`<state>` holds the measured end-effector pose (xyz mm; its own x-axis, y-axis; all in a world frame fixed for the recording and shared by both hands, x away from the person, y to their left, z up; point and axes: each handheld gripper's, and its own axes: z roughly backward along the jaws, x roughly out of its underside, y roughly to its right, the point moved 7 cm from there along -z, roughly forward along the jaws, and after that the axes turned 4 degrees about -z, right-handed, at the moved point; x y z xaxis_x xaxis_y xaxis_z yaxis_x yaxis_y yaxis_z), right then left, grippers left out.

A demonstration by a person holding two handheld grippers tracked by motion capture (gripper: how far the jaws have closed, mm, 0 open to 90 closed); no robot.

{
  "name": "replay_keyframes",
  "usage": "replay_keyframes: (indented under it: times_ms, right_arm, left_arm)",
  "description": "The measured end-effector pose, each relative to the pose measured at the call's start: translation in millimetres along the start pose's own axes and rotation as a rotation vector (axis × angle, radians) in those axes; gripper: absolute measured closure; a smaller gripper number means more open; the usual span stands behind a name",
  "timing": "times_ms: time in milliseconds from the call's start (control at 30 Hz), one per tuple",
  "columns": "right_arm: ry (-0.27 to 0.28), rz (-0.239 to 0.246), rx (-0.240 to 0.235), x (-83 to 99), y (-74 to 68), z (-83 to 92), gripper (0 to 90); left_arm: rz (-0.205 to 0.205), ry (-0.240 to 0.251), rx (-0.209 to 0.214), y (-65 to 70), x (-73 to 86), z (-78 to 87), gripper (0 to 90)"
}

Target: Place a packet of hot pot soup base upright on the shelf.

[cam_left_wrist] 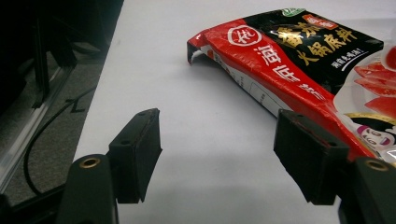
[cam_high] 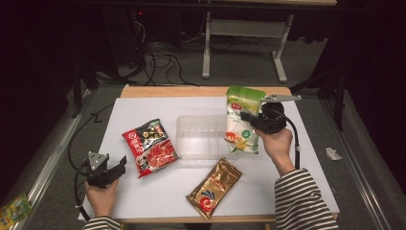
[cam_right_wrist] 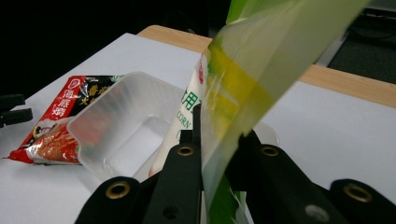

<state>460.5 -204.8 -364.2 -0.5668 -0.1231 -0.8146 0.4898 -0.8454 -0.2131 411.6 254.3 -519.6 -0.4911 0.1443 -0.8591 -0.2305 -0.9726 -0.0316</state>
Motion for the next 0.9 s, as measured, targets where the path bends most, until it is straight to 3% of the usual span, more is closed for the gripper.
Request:
replay_keyframes:
  times_ms: [900]
  right_arm:
    - [0.000, -0.013, 0.029, -10.6, 0.6, -22.7, 85.9]
  left_arm:
    - [-0.001, 0.001, 0.001, 0.2, 0.0, 0.1, 32.4]
